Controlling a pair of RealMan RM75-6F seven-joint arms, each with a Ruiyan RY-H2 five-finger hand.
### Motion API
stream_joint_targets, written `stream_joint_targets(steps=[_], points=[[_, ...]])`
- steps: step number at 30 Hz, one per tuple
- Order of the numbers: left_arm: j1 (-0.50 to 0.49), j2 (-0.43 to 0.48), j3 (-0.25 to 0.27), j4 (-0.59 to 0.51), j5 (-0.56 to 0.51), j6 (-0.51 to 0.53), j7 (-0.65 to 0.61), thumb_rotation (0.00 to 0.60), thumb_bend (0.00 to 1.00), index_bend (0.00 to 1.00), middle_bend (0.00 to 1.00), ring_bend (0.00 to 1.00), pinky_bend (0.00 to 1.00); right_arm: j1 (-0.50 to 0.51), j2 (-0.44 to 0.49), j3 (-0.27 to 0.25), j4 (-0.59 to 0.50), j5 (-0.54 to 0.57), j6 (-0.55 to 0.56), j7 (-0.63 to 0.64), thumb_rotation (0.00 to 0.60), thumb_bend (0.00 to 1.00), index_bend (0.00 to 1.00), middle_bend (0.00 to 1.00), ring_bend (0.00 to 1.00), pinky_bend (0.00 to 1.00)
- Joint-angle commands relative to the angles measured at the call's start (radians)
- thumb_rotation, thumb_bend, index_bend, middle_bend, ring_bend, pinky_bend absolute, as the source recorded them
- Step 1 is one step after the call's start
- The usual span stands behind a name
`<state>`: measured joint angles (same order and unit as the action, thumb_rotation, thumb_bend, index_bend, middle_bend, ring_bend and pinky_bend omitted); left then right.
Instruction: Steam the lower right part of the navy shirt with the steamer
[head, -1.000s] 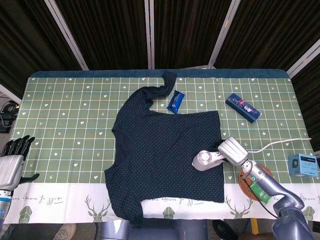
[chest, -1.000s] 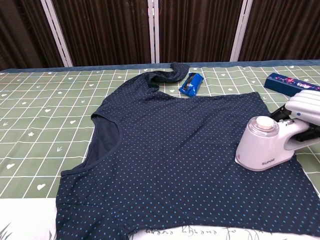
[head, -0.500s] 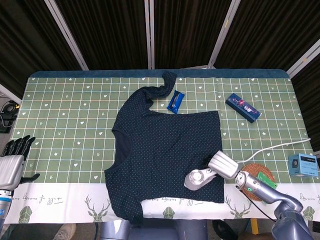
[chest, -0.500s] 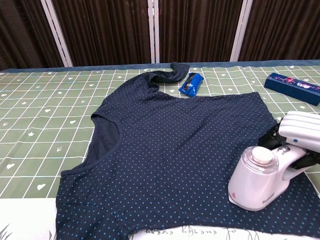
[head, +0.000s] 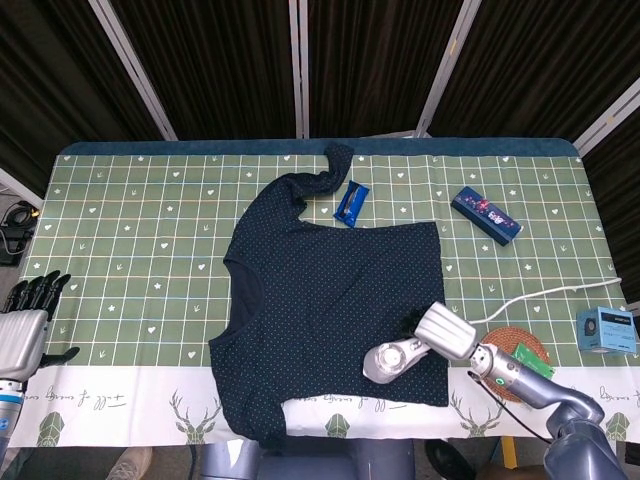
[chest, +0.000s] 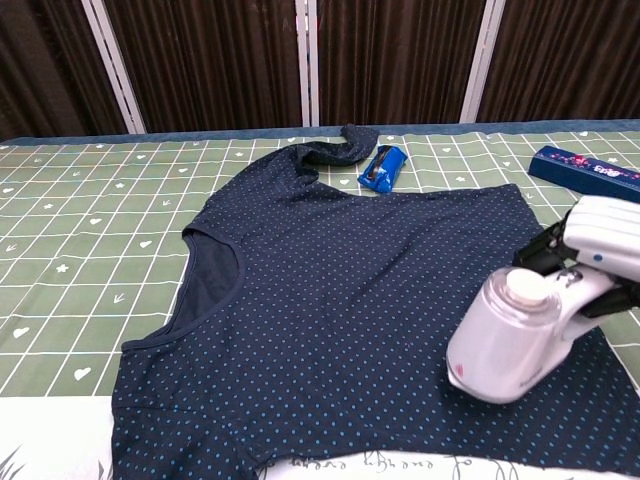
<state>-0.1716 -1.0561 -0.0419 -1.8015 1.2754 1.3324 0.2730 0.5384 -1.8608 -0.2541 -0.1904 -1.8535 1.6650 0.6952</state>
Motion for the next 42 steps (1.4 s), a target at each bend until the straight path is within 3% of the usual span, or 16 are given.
stream_joint_targets(steps=[1,11,14,20,22,26,29,33,36,42], points=[[0.0,0.0,0.0,0.0,0.0,0.0,0.0,0.6,0.0,0.0,0.0,0.0,0.0,0.016,0.017,0.051,0.008,0.051,-0.013,0.006,0.6,0.86,0.8,0.67,0.67,0.92],[0.002,0.005,0.0,-0.007,0.004,0.004,-0.005,0.6,0.0,0.0,0.0,0.0,0.0,0.036,0.073,0.188,0.028,0.211,-0.29,0.03,0.6,0.82,0.73,0.63,0.63,0.89],[0.002,0.006,0.0,-0.008,0.005,0.003,-0.007,0.6,0.0,0.0,0.0,0.0,0.0,0.034,0.086,0.203,0.035,0.237,-0.419,-0.006,0.6,0.69,0.66,0.57,0.57,0.81],[0.002,0.007,0.001,-0.009,0.006,0.002,-0.008,0.6,0.0,0.0,0.0,0.0,0.0,0.033,0.118,0.197,0.01,0.243,-0.552,-0.037,0.6,0.26,0.51,0.44,0.42,0.62],[0.001,0.007,0.002,-0.009,0.008,0.002,-0.008,0.6,0.0,0.0,0.0,0.0,0.0,0.034,0.124,0.196,0.001,0.244,-0.57,-0.047,0.6,0.2,0.43,0.39,0.37,0.59],[0.002,0.008,0.002,-0.012,0.01,0.004,-0.008,0.6,0.0,0.0,0.0,0.0,0.0,0.037,0.14,0.197,-0.021,0.25,-0.628,-0.074,0.6,0.06,0.17,0.13,0.11,0.43],[0.004,0.01,0.002,-0.014,0.013,0.006,-0.011,0.6,0.0,0.0,0.0,0.0,0.0,0.039,0.153,0.201,-0.04,0.258,-0.665,-0.085,0.6,0.0,0.06,0.02,0.0,0.32],[0.005,0.014,0.002,-0.017,0.016,0.007,-0.018,0.6,0.0,0.0,0.0,0.0,0.0,0.038,0.186,0.204,-0.085,0.263,-0.679,-0.086,0.6,0.0,0.0,0.0,0.0,0.21],[0.005,0.017,0.003,-0.019,0.021,0.008,-0.023,0.6,0.0,0.0,0.0,0.0,0.0,0.031,0.218,0.201,-0.129,0.259,-0.661,-0.087,0.6,0.0,0.0,0.0,0.0,0.2],[0.011,0.033,0.001,-0.031,0.036,0.021,-0.047,0.6,0.0,0.0,0.0,0.0,0.0,-0.022,0.349,0.195,-0.317,0.239,-0.497,-0.131,0.6,0.0,0.0,0.0,0.0,0.19]])
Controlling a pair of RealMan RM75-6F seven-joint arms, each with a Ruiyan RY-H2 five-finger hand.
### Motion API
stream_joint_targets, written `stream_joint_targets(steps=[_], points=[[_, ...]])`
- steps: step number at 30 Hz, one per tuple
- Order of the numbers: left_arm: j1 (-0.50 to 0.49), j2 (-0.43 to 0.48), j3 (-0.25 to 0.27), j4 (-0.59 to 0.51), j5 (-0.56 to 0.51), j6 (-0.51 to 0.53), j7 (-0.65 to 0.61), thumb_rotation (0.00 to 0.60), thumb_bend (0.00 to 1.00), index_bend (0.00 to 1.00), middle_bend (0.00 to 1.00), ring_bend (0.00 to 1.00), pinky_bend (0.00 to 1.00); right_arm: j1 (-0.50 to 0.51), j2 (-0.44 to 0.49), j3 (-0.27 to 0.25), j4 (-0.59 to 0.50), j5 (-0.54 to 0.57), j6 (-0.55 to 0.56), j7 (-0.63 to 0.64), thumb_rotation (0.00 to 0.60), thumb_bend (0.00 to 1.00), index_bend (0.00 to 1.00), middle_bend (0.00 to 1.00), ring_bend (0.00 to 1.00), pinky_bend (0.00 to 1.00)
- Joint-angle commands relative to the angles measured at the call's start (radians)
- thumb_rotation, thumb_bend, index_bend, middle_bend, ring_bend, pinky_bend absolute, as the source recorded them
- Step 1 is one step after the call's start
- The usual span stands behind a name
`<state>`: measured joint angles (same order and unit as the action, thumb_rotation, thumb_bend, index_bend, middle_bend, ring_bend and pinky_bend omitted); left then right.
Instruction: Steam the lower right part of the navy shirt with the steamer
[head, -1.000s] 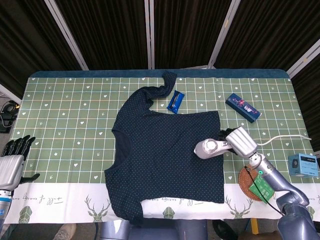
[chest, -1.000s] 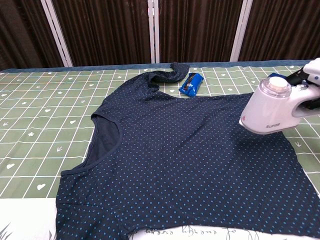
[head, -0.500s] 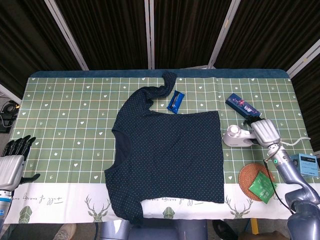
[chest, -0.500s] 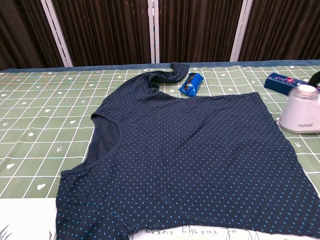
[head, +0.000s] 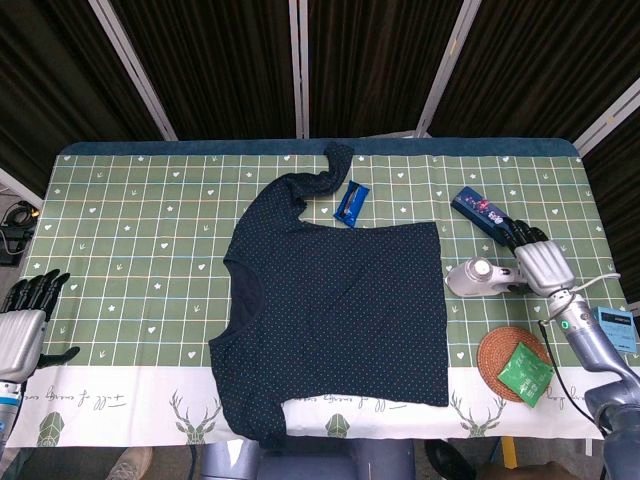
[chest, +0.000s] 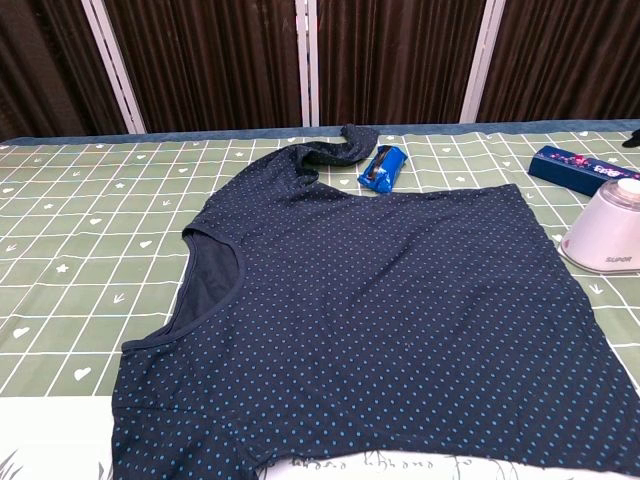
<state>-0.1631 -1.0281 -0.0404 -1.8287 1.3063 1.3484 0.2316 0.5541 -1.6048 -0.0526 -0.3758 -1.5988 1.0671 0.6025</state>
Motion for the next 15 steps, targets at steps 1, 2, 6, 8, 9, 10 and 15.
stream_joint_targets(steps=[1,2,6,8,9,10,15], points=[[0.004,0.008,-0.001,-0.005,0.009,0.01,-0.008,0.6,0.0,0.0,0.0,0.0,0.0,-0.046,0.119,-0.009,-0.174,-0.02,0.121,-0.052,0.6,0.0,0.0,0.0,0.0,0.18],[0.006,0.01,-0.002,-0.006,0.013,0.017,-0.006,0.6,0.0,0.0,0.0,0.0,0.0,-0.055,0.15,-0.012,-0.222,-0.024,0.142,-0.065,0.6,0.0,0.0,0.0,0.0,0.17],[0.019,0.017,-0.003,-0.018,0.034,0.051,-0.002,0.6,0.0,0.0,0.0,0.0,0.0,-0.1,0.288,0.0,-0.47,-0.016,0.234,-0.15,0.6,0.0,0.0,0.0,0.0,0.1],[0.025,0.025,-0.002,-0.025,0.045,0.063,-0.012,0.6,0.0,0.0,0.0,0.0,0.0,-0.127,0.361,0.016,-0.623,0.01,0.265,-0.215,0.6,0.0,0.0,0.0,0.0,0.05],[0.028,0.029,-0.002,-0.027,0.049,0.068,-0.017,0.6,0.0,0.0,0.0,0.0,0.0,-0.14,0.391,0.021,-0.69,0.021,0.274,-0.242,0.6,0.0,0.0,0.0,0.0,0.02],[0.03,0.032,-0.001,-0.029,0.054,0.072,-0.023,0.6,0.0,0.0,0.0,0.0,0.0,-0.152,0.422,0.025,-0.757,0.035,0.28,-0.266,0.6,0.0,0.0,0.0,0.0,0.01],[0.038,0.044,0.006,-0.03,0.084,0.081,-0.05,0.6,0.0,0.0,0.0,0.0,0.0,-0.222,0.536,0.057,-1.058,0.138,0.314,-0.421,0.6,0.0,0.0,0.0,0.0,0.0]])
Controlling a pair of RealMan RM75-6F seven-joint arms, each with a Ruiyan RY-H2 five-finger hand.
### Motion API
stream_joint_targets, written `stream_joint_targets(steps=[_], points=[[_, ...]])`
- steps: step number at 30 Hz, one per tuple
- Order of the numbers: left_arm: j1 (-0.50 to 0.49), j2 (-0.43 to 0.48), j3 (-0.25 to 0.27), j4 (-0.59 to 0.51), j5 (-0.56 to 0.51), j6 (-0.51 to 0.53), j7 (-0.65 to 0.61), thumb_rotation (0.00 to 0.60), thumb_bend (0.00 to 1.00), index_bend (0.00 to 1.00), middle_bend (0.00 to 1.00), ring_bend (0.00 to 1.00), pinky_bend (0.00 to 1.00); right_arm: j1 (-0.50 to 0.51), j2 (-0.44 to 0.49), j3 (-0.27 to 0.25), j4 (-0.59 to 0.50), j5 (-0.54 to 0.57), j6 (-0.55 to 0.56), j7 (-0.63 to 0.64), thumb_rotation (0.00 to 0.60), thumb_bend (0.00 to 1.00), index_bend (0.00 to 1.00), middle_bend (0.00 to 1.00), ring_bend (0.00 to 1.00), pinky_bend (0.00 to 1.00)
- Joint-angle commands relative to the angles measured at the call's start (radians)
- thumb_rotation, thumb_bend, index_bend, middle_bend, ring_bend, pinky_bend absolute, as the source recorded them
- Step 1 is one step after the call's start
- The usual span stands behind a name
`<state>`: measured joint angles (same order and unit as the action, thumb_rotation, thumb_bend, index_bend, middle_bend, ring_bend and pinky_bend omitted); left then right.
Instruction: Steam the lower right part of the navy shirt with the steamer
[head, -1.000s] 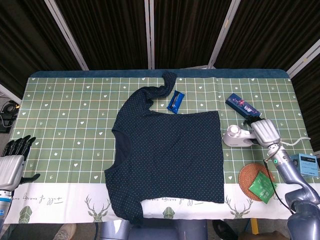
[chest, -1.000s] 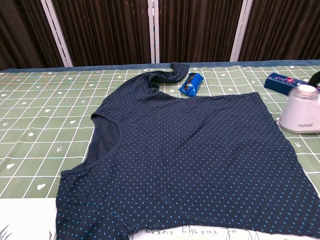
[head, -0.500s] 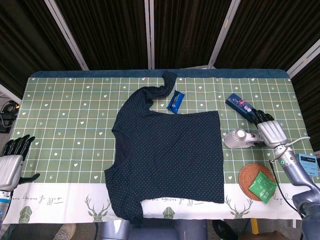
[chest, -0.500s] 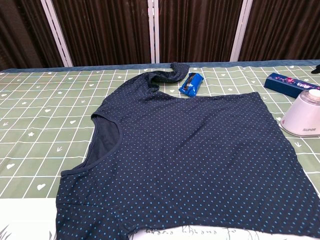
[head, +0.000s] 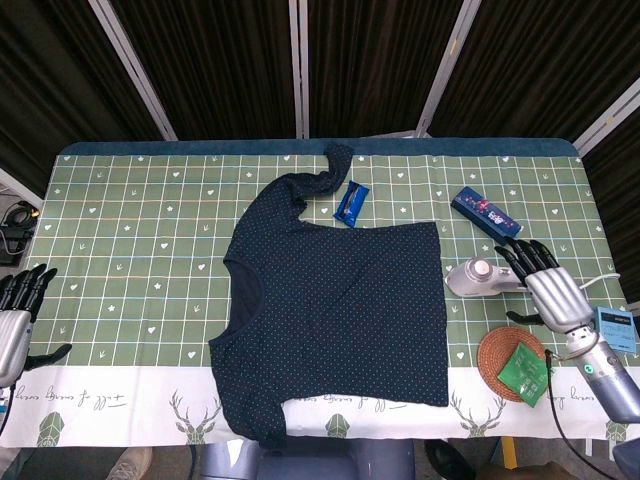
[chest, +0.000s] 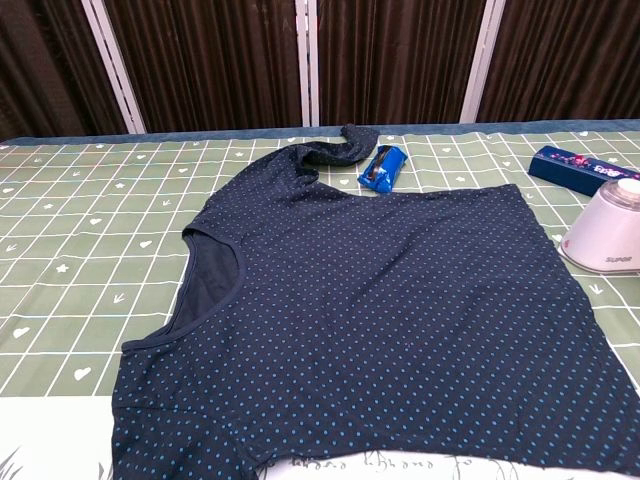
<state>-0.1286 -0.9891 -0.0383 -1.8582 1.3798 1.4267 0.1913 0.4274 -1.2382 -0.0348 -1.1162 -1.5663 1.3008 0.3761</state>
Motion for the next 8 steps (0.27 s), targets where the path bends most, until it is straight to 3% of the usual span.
stream_joint_targets(steps=[1,5,8], points=[[0.004,0.007,0.005,0.0,0.014,0.002,-0.015,0.6,0.0,0.0,0.0,0.0,0.0,-0.11,0.178,0.044,-0.357,0.119,0.096,-0.225,0.6,0.0,0.0,0.0,0.0,0.0],[0.007,0.013,0.008,0.002,0.026,0.002,-0.035,0.6,0.0,0.0,0.0,0.0,0.0,-0.168,0.199,0.049,-0.489,0.156,0.157,-0.344,0.6,0.0,0.0,0.0,0.0,0.0],[0.007,0.016,0.009,0.004,0.03,-0.001,-0.046,0.6,0.0,0.0,0.0,0.0,0.0,-0.193,0.199,0.049,-0.531,0.161,0.182,-0.389,0.6,0.0,0.0,0.0,0.0,0.0]])
